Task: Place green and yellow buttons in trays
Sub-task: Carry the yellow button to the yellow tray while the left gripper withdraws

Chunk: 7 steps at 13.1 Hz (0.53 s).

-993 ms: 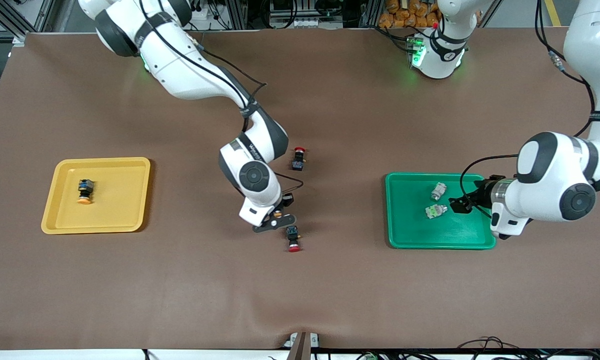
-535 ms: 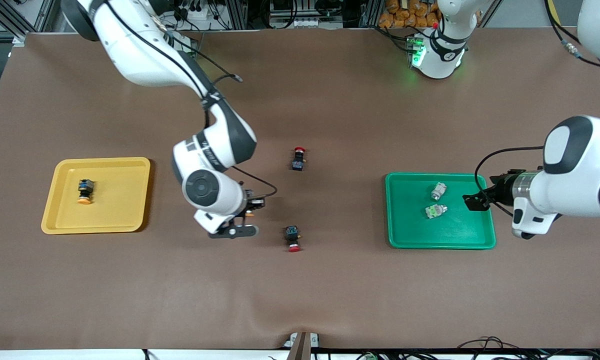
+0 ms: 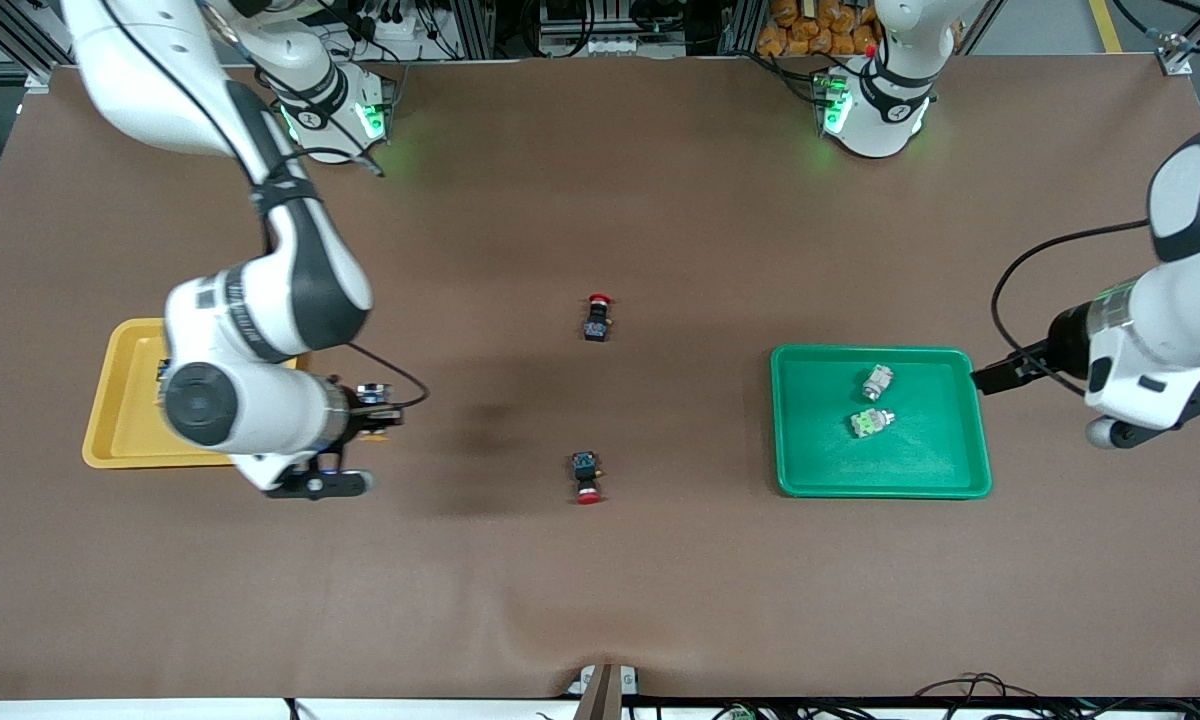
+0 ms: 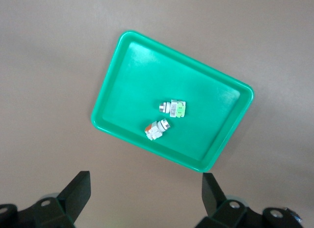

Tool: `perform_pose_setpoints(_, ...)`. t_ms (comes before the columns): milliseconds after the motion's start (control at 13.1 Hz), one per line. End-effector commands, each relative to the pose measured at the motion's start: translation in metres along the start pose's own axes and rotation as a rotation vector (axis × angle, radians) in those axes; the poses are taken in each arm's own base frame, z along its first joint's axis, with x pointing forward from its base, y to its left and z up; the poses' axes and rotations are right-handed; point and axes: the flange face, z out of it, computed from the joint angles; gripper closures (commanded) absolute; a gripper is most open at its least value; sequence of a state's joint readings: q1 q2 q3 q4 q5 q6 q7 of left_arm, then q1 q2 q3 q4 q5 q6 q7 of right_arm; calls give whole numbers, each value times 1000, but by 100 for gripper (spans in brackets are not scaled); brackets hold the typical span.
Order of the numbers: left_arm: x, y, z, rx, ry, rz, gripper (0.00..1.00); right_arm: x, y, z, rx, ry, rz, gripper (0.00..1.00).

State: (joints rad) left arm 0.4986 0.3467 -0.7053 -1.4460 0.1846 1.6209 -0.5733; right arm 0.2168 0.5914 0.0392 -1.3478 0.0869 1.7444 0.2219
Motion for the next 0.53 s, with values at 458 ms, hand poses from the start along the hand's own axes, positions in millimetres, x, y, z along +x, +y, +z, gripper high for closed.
perform_pose_setpoints(458,-26,-45,-86,56,151,246,0,-51,160,38,-63,-45,61,100)
